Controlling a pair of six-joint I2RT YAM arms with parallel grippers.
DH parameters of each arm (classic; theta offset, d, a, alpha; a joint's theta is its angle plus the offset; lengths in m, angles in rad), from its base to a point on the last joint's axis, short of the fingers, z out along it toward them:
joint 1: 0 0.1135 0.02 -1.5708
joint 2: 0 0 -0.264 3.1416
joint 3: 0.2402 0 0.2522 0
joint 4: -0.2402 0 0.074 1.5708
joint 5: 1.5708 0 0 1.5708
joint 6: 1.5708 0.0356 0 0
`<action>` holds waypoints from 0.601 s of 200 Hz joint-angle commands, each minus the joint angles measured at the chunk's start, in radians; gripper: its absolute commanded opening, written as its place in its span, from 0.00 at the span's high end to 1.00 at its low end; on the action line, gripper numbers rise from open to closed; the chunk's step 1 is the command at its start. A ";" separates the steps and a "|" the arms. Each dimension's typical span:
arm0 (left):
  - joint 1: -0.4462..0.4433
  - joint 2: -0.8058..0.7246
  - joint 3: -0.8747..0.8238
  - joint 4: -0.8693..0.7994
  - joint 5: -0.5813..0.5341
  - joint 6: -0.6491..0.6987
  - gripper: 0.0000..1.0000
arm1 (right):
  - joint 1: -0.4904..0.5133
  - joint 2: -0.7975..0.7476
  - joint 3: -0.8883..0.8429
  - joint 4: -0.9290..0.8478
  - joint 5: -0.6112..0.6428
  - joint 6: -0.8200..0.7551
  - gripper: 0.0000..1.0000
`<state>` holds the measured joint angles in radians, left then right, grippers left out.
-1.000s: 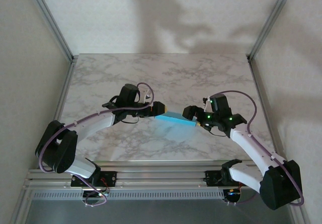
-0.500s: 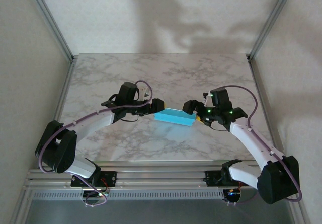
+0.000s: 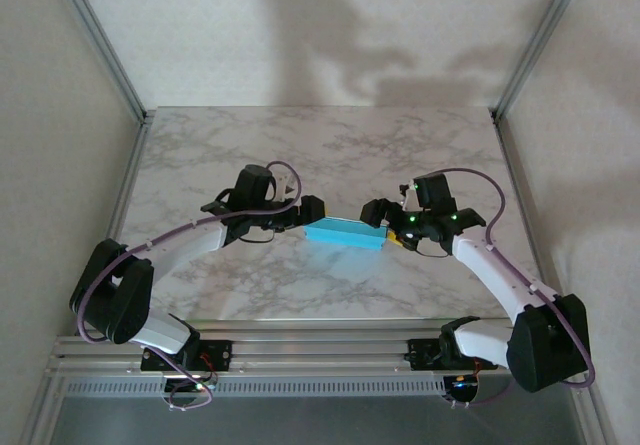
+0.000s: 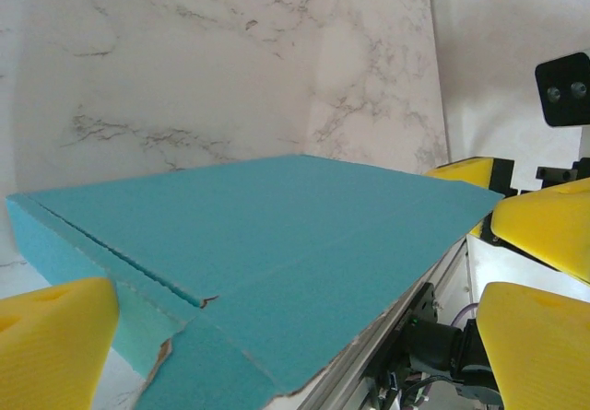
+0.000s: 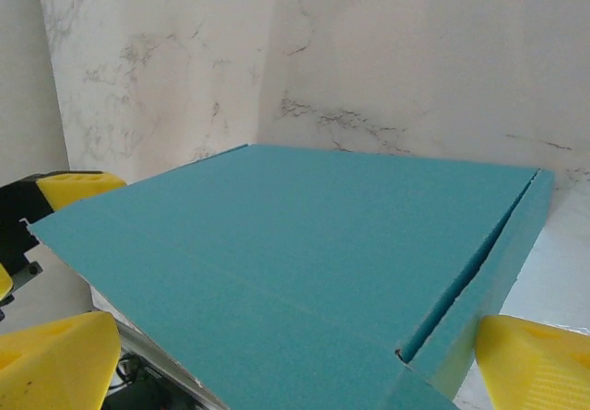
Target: Fold the paper box
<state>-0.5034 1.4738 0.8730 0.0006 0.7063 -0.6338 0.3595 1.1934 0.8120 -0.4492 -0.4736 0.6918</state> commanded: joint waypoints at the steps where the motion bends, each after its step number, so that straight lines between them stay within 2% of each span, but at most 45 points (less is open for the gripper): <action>1: 0.014 -0.002 -0.016 0.027 -0.023 -0.013 0.01 | -0.005 0.010 0.030 0.017 -0.021 -0.019 0.01; 120: 0.042 -0.020 0.007 -0.002 -0.034 0.045 0.01 | -0.017 0.021 0.070 -0.040 0.005 -0.087 0.01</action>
<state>-0.4728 1.4734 0.8665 0.0032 0.6838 -0.6239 0.3531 1.2064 0.8421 -0.4656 -0.4713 0.6388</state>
